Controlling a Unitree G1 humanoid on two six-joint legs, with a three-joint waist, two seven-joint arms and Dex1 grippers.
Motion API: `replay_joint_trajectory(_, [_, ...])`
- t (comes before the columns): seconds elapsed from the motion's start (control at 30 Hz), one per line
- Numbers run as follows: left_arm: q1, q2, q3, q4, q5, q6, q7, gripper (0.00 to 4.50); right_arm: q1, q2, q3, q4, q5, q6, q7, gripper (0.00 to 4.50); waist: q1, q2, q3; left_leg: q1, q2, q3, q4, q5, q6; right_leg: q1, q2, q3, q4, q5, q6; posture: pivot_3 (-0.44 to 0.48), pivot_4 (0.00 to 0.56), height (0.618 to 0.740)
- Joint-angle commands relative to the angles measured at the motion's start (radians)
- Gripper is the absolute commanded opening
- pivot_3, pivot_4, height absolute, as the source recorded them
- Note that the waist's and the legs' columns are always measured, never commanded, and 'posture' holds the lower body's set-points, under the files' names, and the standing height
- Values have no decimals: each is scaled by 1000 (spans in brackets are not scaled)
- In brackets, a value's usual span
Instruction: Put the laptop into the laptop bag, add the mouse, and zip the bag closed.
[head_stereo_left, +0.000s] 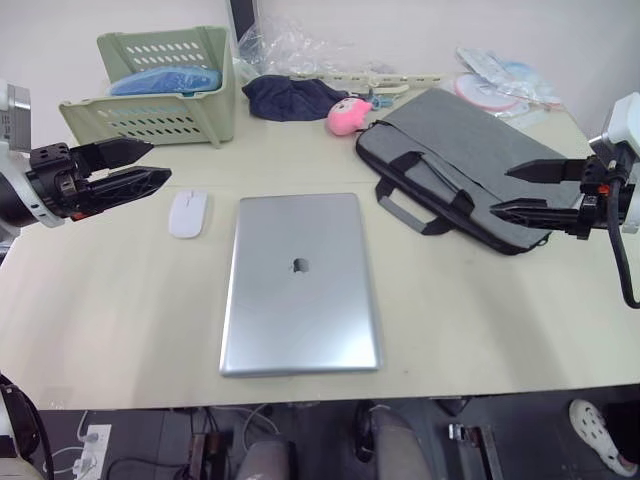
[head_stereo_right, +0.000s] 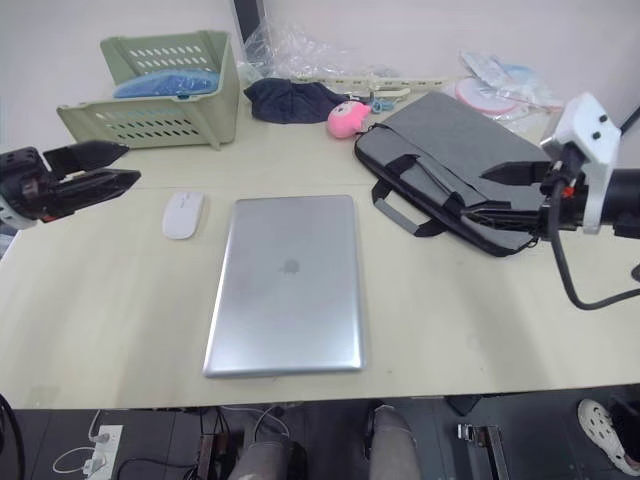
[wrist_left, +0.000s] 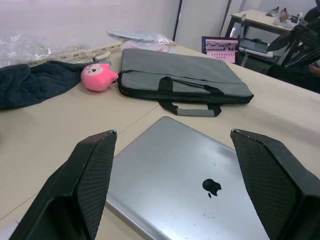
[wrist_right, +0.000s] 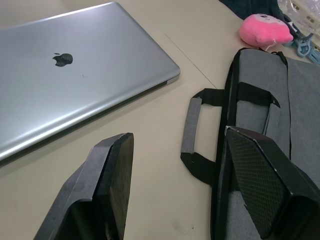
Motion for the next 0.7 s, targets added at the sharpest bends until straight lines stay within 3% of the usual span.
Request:
replay_joint_trajectory(0.03, [20,26,63,-18,-28,31,5,3926,12,-14,-61,-52,25,20,-22,3252,0,0,0,0,0,0,0,0,0,0,0,0,0,0,0,0,150,740])
replay_joint_trajectory(0.17, [91,23,119,-29,-42,66,21,3926,21,34,-102,-105,61,82,-115,3252,0,0,0,0,0,0,0,0,0,0,0,0,0,0,0,0,150,740])
replay_joint_trajectory(0.23, [137,22,148,-42,-59,103,25,4039,41,64,-124,-153,94,138,-168,3785,0,0,0,0,0,0,0,0,0,0,0,0,1,0,0,0,150,740])
replay_joint_trajectory(0.27, [172,22,166,-59,-69,120,18,4039,59,77,-135,-181,106,166,-193,4351,0,0,0,0,1,0,0,0,0,0,0,0,2,0,0,0,150,740])
replay_joint_trajectory(0.3, [206,19,182,-79,-77,128,13,4039,76,93,-146,-204,117,188,-218,4441,0,0,0,0,0,0,0,0,0,0,0,0,2,0,0,0,150,740])
replay_joint_trajectory(0.5, [325,-15,251,-139,-120,179,58,4039,155,170,-197,-320,198,292,-333,4441,8,-1,0,1,0,0,1,0,0,0,0,0,1,0,0,0,150,740])
replay_joint_trajectory(0.7, [337,-56,239,-148,-130,184,96,4039,152,280,-166,-390,239,365,-494,4441,8,-1,-1,3,0,1,1,0,0,0,0,1,3,0,0,0,150,740])
